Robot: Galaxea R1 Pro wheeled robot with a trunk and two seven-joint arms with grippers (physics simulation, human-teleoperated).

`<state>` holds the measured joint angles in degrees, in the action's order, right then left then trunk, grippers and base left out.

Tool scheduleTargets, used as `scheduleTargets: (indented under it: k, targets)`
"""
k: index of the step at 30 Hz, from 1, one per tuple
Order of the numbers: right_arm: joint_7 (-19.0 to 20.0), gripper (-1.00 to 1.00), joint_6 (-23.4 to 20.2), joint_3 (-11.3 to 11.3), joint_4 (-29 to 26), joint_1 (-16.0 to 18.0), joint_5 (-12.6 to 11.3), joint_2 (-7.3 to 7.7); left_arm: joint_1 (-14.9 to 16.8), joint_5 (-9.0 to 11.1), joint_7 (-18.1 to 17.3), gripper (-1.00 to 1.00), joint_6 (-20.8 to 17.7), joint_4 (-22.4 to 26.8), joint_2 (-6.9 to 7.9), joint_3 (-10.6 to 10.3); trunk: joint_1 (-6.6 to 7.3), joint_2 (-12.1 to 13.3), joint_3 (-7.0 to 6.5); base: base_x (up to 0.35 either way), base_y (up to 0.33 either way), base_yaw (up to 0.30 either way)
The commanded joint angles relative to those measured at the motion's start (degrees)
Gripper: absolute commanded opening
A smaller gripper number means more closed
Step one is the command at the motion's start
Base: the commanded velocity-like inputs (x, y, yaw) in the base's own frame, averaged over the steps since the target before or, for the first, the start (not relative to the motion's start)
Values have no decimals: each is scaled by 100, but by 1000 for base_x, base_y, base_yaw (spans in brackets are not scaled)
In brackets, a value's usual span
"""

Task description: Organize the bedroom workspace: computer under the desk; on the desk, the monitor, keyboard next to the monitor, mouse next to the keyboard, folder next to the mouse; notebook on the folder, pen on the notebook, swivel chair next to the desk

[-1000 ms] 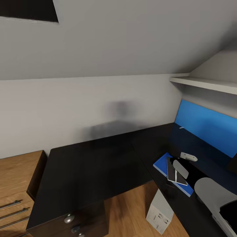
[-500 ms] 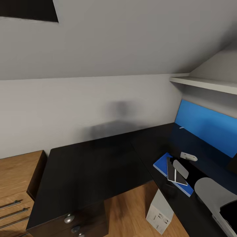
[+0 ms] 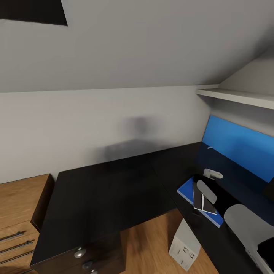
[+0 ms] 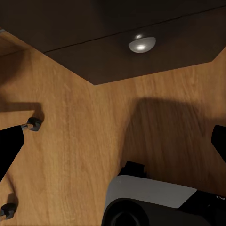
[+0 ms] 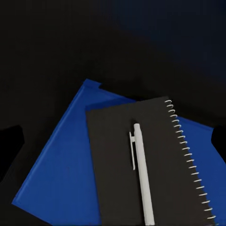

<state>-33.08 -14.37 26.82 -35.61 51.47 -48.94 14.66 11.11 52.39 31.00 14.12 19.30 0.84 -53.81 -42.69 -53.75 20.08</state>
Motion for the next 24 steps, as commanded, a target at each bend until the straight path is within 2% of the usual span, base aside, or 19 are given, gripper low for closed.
scheduleTargets:
  k: [1, 4, 6, 7, 9, 10, 11, 12, 13, 14, 17, 19, 24]
  targets:
    - [-79, 100, -32, 43, -149, -58, -22, 10, 5, 61, 29, 100, 28, 12, 5, -47, -1, -5, 7, 0, 0, 0]
    - [-430, 100, -52, 73, -916, -454, 21, 10, 5, 56, 29, 100, 29, 12, 5, -49, -1, -5, 7, 0, 0, 0]
    - [-638, 100, -66, 115, -1290, -602, 46, 11, 5, 55, 29, 100, 28, 12, 4, -50, -1, -5, 7, 0, 0, 0]
    - [-1335, 100, -167, 384, -2360, -1021, 77, 9, 5, 53, 29, 100, 29, 12, 9, -46, -1, -5, 7, 0, 0, 0]
    - [-1518, 100, -194, 556, -2630, -1132, 80, 6, 5, 52, 29, 100, 29, 11, 11, -46, -1, -5, 7, 0, 0, 0]
    - [-1641, 100, -203, 789, -2839, -1209, 81, 3, 5, 52, 29, 100, 29, 9, 12, -44, -1, -5, 7, 0, 0, 0]
    - [-1685, 100, -204, 926, -2916, -1237, 80, 1, 5, 52, 29, 100, 29, 10, 12, -44, -1, -5, 7, 0, 0, 0]
    - [-1751, 100, -203, 1211, -3027, -1276, 78, -3, 5, 52, 29, 100, 30, 11, 12, -43, -1, -5, 7, 0, 0, 0]
    - [-1775, 100, -200, 1348, -3067, -1291, 74, -6, 5, 52, 29, 100, 30, 9, 12, -43, -1, -5, 7, 0, 0, 0]
    - [-1810, 100, -196, 1581, -3125, -1310, 71, -31, 5, 52, 29, 100, 30, 7, 13, -42, -1, -5, 7, 0, 0, 0]
    - [-1864, 100, -191, 1923, -3301, -1339, 91, -291, 5, 59, 29, 100, 30, 4, 31, -35, -1, -5, 7, 0, 0, 0]
    - [-1860, 100, -190, 2005, -3404, -1345, 79, -365, 5, 60, 29, 100, 36, 0, 37, -33, -1, -5, 9, 0, 0, -6]
    - [-1884, 100, -182, 2037, -3565, -1350, 77, -397, 5, 65, 25, 100, 38, -143, 31, -33, -1, -5, 13, 0, 0, 51]
